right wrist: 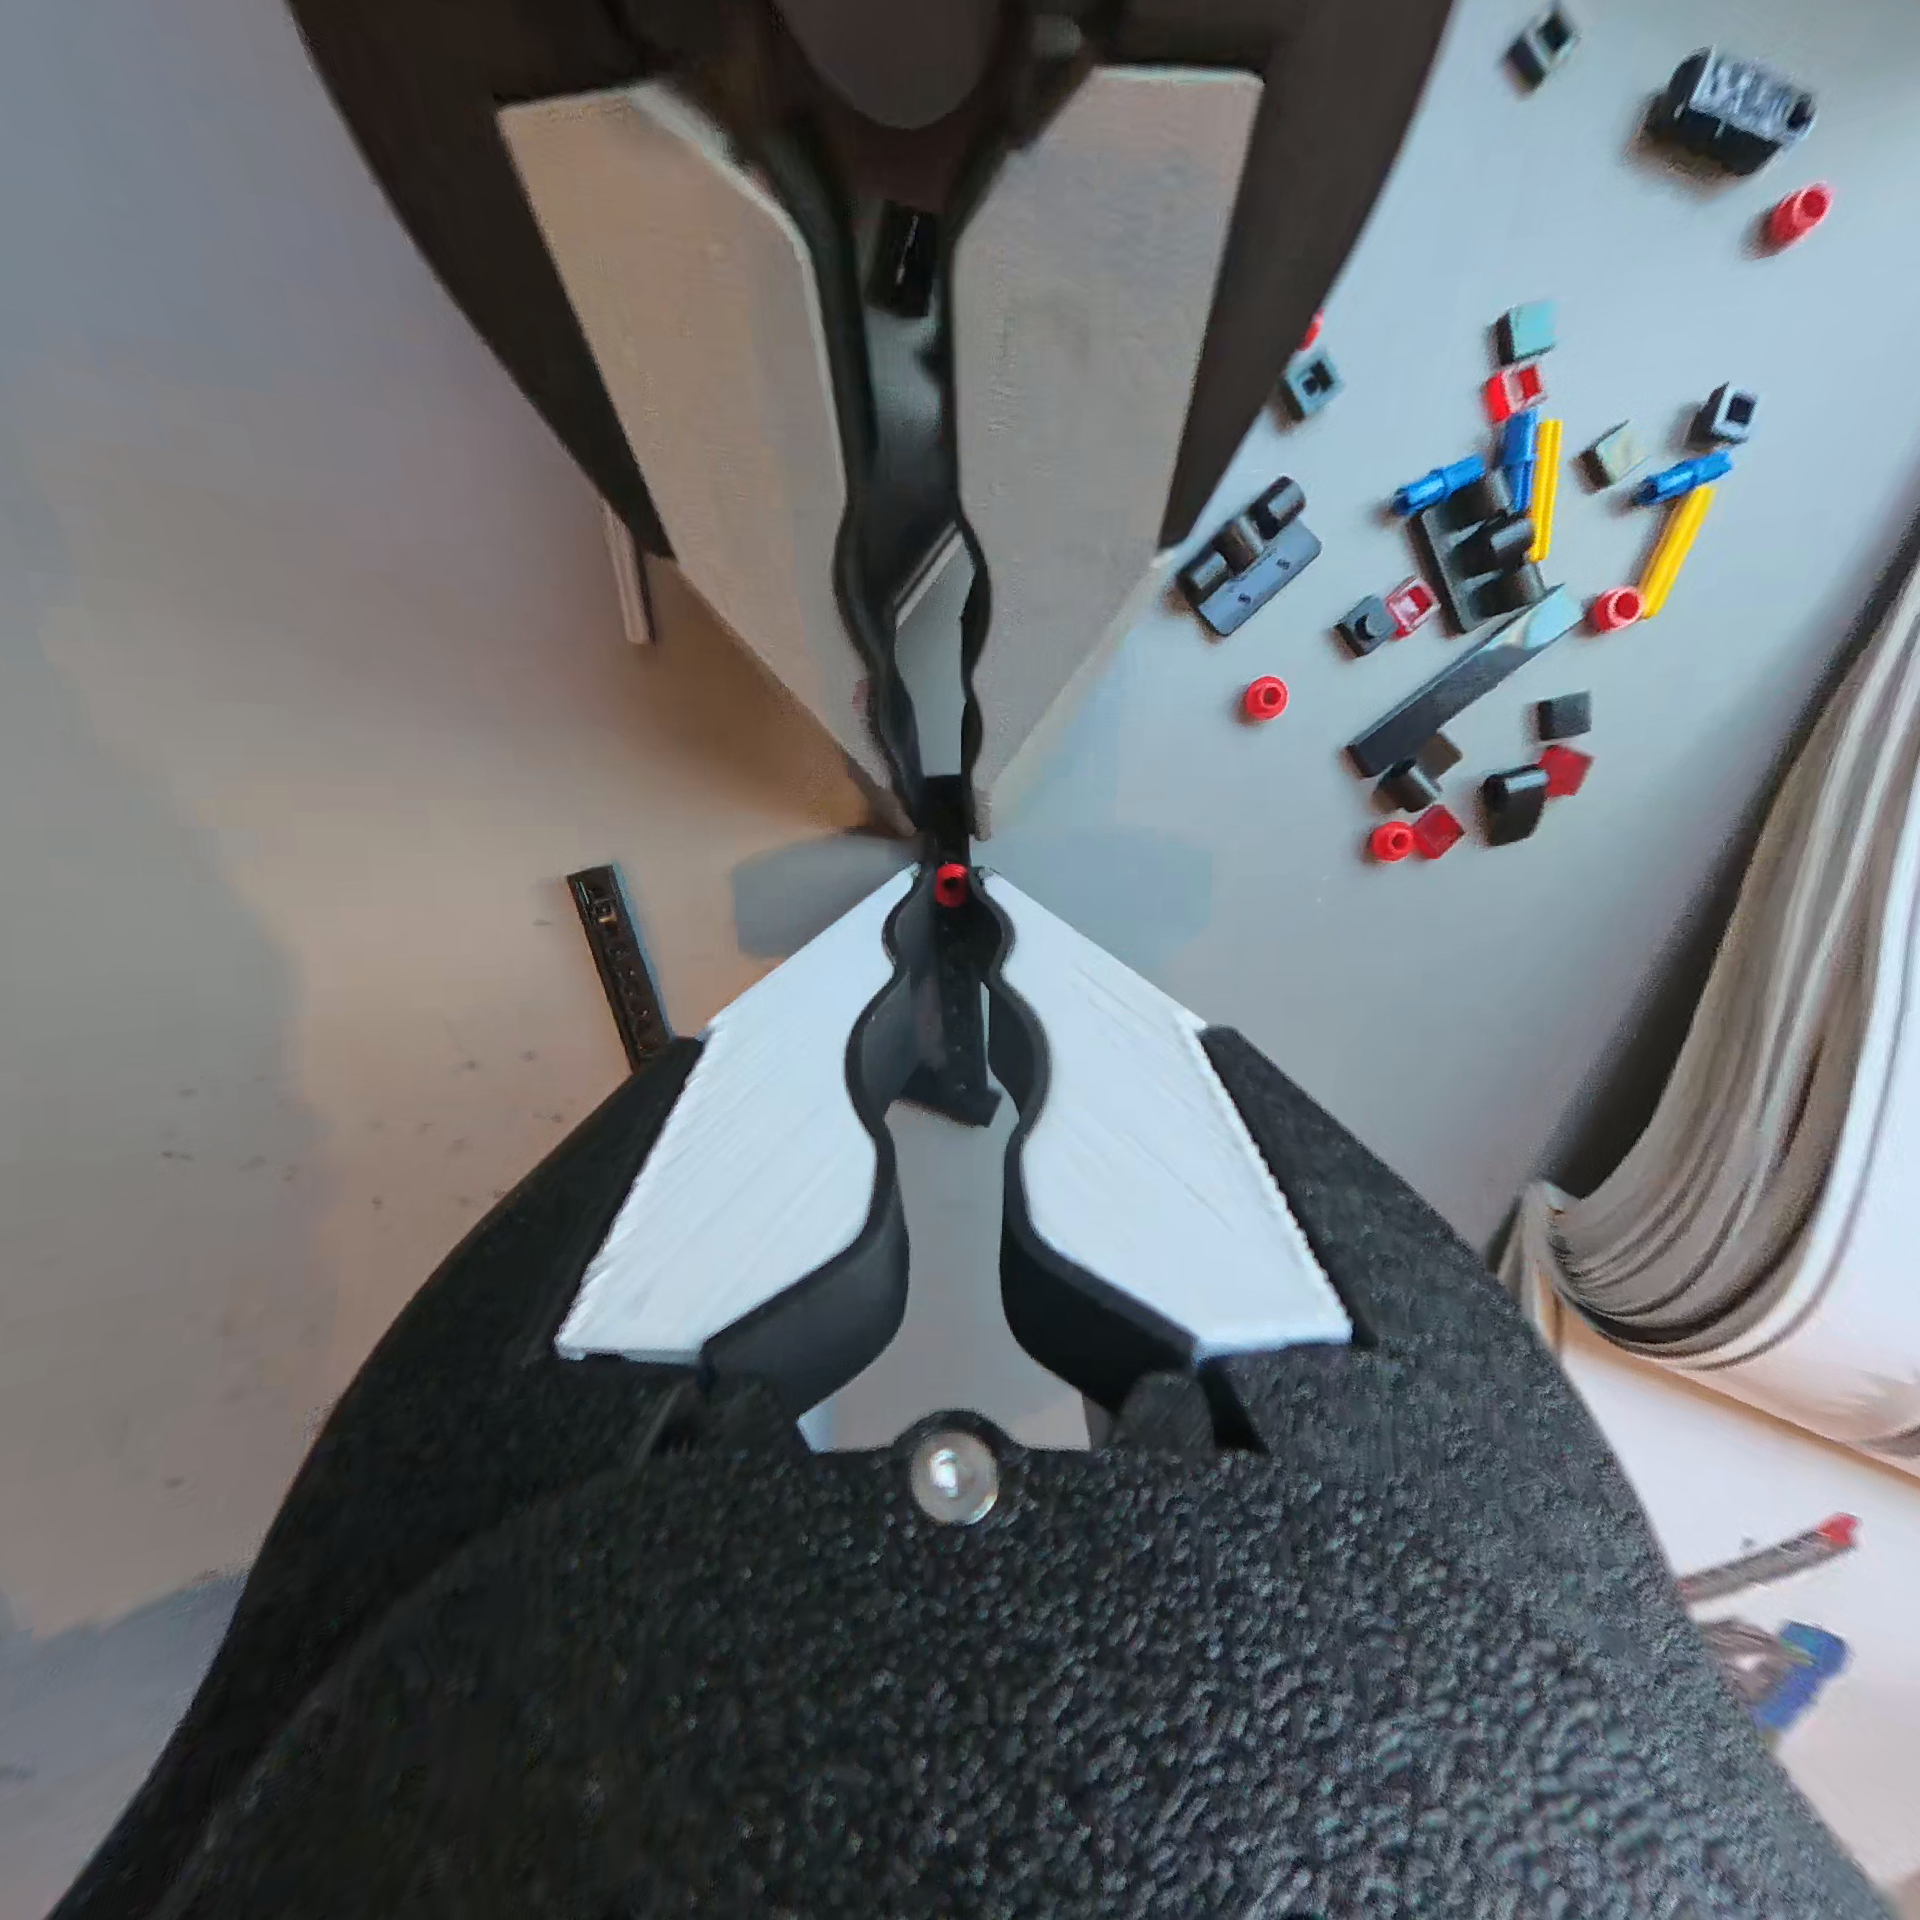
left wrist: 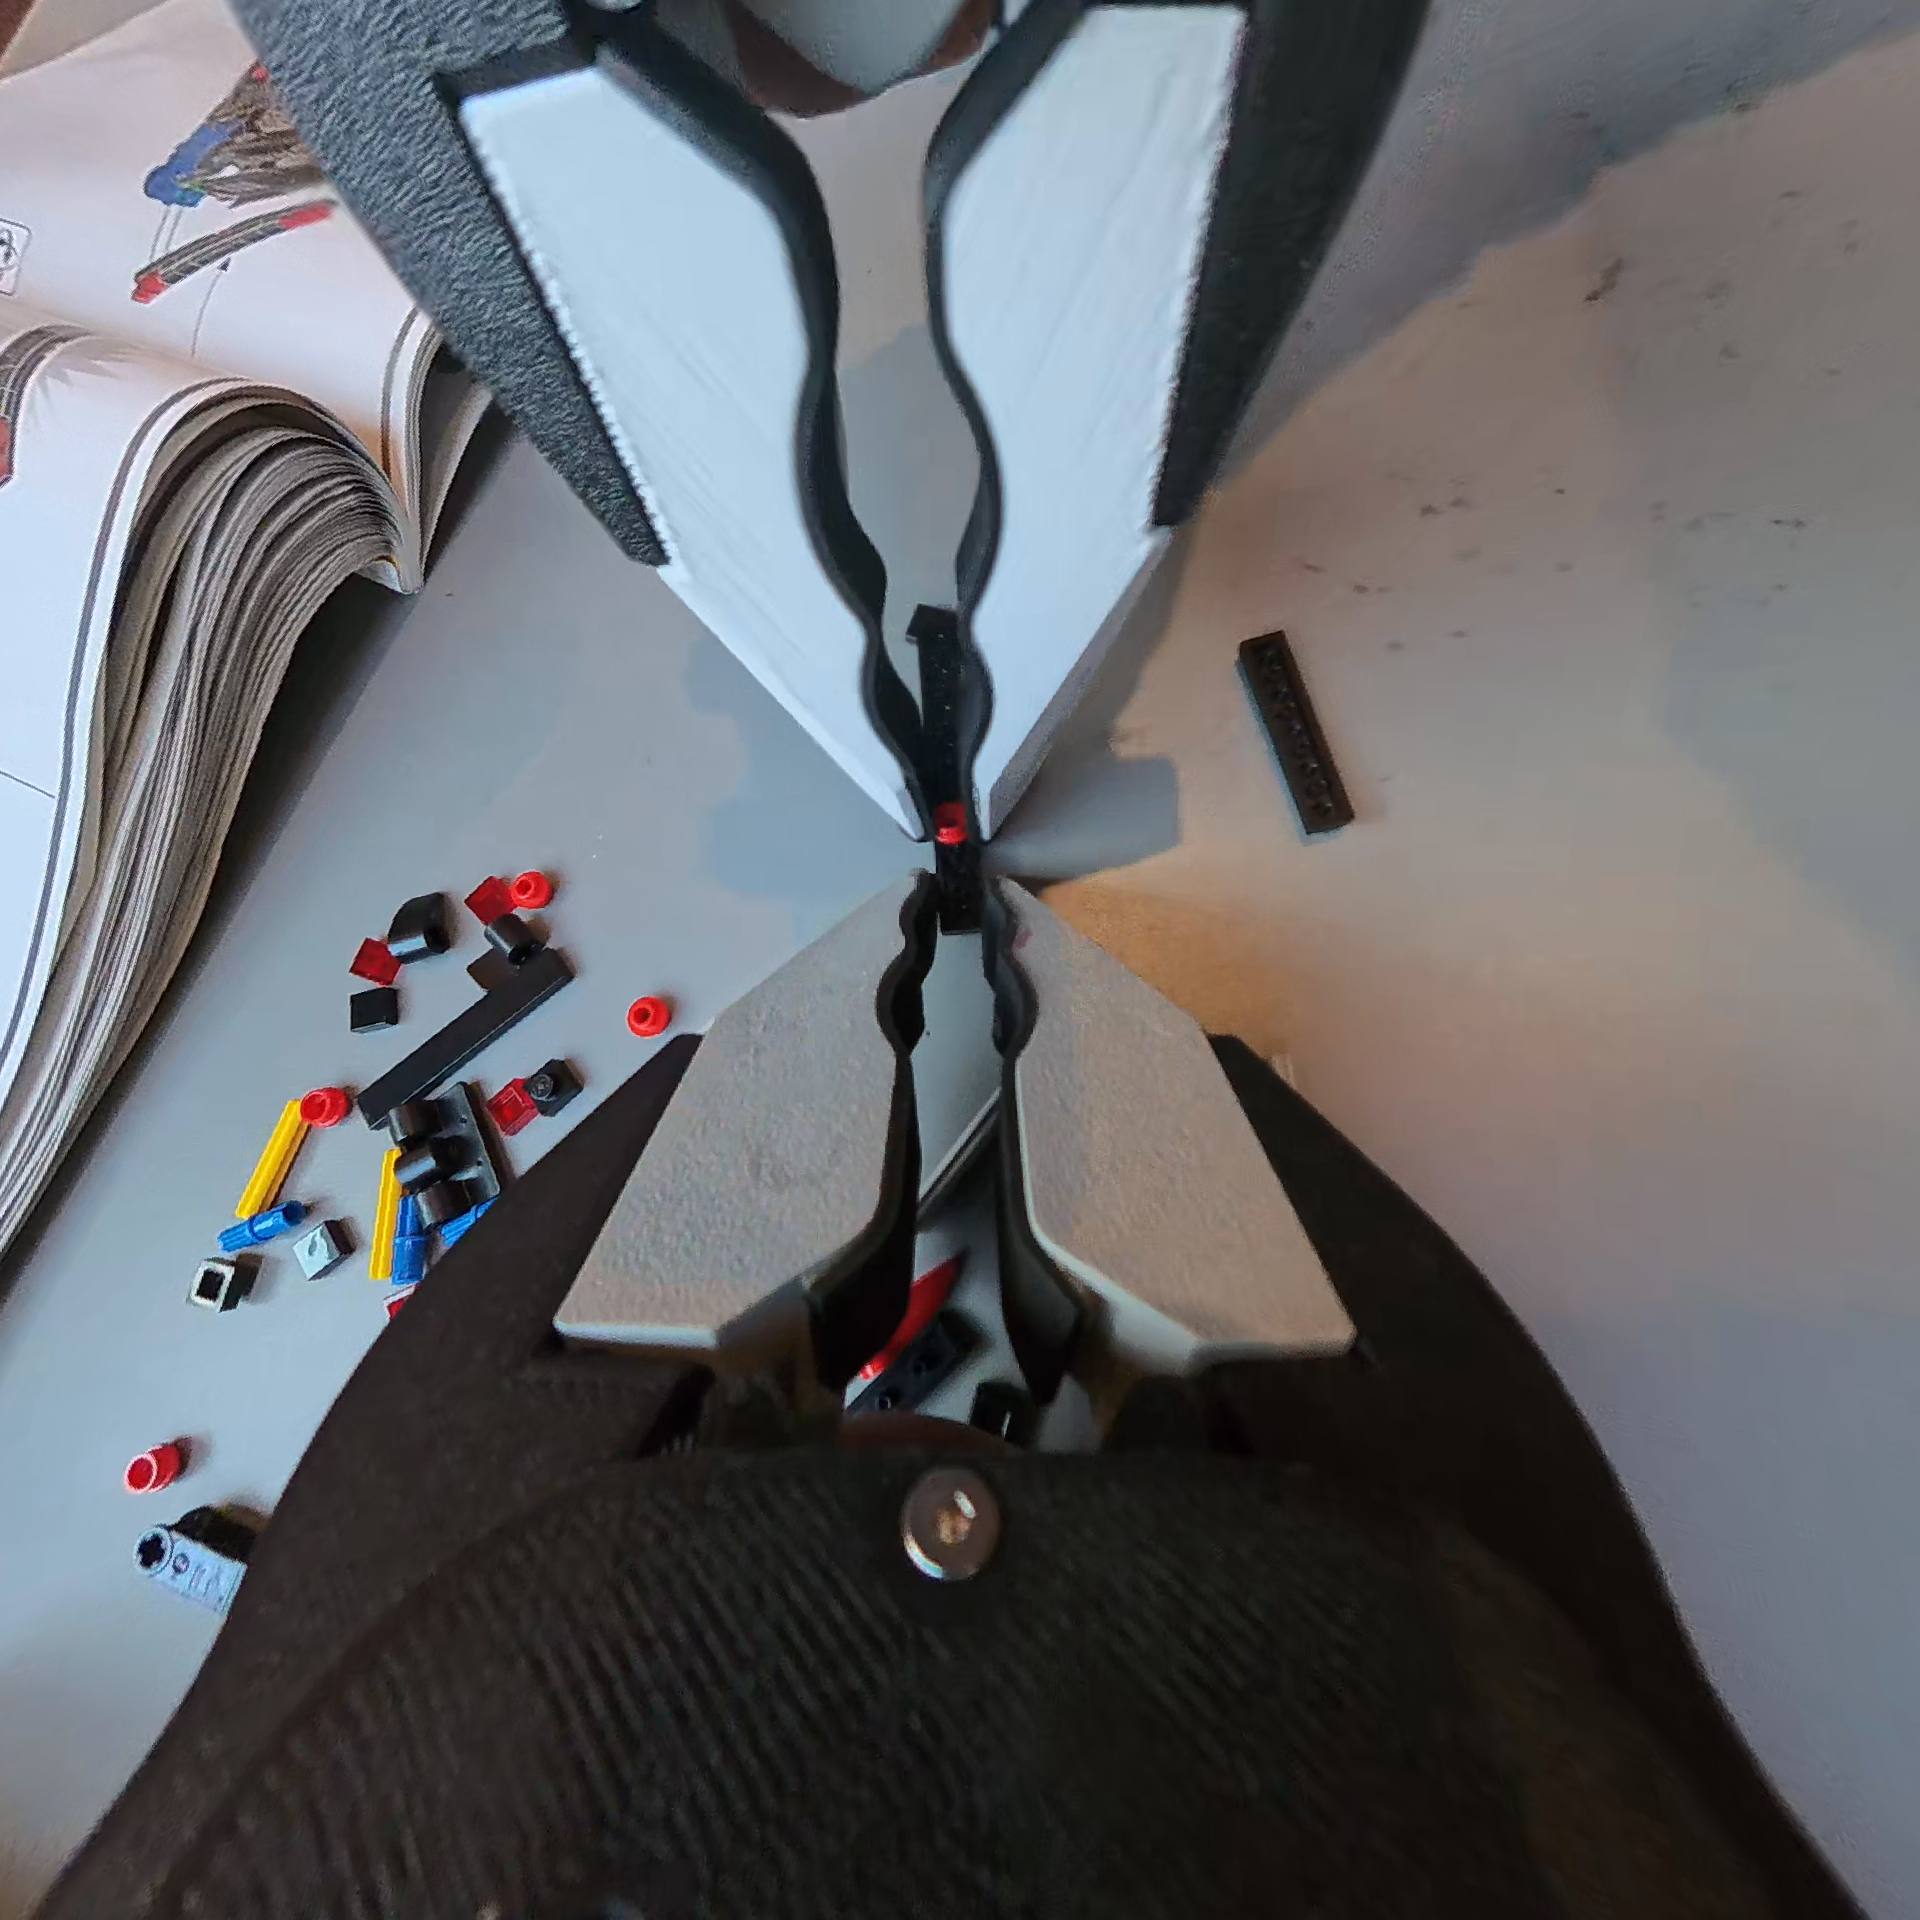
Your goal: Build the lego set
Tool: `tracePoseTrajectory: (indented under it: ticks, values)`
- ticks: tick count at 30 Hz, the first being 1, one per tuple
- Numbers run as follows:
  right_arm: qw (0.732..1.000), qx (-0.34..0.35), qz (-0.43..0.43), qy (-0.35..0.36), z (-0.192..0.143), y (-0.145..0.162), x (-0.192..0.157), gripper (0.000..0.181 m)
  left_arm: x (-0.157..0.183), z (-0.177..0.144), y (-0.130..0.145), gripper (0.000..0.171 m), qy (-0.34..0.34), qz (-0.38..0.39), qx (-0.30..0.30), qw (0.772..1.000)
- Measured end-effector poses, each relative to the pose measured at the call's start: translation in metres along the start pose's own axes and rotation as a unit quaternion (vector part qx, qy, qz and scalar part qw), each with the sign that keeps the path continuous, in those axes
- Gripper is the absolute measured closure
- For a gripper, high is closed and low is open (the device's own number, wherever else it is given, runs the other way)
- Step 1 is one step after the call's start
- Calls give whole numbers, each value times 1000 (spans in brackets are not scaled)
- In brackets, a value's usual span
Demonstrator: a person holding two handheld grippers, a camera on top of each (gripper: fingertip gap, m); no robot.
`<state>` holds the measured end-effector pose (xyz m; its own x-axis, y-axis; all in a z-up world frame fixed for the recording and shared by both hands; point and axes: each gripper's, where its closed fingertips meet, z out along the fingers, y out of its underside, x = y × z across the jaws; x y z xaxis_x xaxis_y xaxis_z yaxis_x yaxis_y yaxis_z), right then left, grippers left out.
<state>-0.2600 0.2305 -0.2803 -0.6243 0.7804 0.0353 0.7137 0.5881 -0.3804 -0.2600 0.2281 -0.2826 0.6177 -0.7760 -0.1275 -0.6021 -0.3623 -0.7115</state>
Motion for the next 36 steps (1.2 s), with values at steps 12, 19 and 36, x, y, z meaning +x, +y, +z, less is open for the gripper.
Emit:
tracePoseTrajectory:
  ticks: [12,19,36]
  values:
    - [999,28,-14,-18,1,0,-1,176,0,0,0,166,-1,-13,-1,1000]
    - [996,48,-57,48,1,-1,-1,176,-1,0,0,167,-5,-14,-1,1000]
    - [996,78,-32,34,-10,-5,4,181,0,1,0,166,-9,-9,-1,1000]
